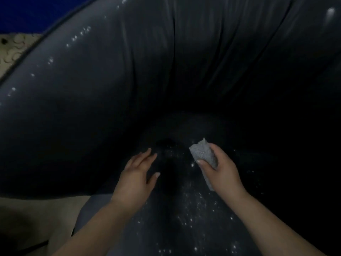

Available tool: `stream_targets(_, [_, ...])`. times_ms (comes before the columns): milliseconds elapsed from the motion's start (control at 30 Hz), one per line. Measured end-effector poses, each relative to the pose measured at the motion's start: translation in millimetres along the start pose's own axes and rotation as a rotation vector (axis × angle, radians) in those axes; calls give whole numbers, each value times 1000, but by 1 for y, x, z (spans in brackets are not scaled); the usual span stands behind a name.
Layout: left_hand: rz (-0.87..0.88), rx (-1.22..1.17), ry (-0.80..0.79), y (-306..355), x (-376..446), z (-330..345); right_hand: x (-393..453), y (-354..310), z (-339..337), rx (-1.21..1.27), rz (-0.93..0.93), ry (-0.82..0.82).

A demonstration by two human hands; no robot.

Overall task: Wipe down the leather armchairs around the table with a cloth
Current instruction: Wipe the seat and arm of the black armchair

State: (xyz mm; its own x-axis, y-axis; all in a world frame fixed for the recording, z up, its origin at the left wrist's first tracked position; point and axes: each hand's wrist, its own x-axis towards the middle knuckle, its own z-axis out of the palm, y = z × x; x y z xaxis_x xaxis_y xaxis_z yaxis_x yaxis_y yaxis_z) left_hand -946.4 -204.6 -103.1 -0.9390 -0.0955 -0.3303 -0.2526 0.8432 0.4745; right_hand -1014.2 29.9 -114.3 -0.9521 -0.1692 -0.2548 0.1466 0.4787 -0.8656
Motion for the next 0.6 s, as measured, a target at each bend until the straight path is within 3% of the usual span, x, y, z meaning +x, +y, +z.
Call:
stream_targets(167, [-107,94,66,-29,24,23,59,10,44,-95,-97,37])
stream_targets(300, [-135,99,81,-46,33,42,97,16,73,-306,-195,96])
stream_targets(367, [-120,95,90,-51,32,50,95,15,87,-341,-213,65])
stream_targets(500, [-84,64,133,-56,30,53,70,21,88,-450,-444,-88])
stream_targets(600, [-77,45,141,-56,29,53,83,23,72,-422,-385,-20])
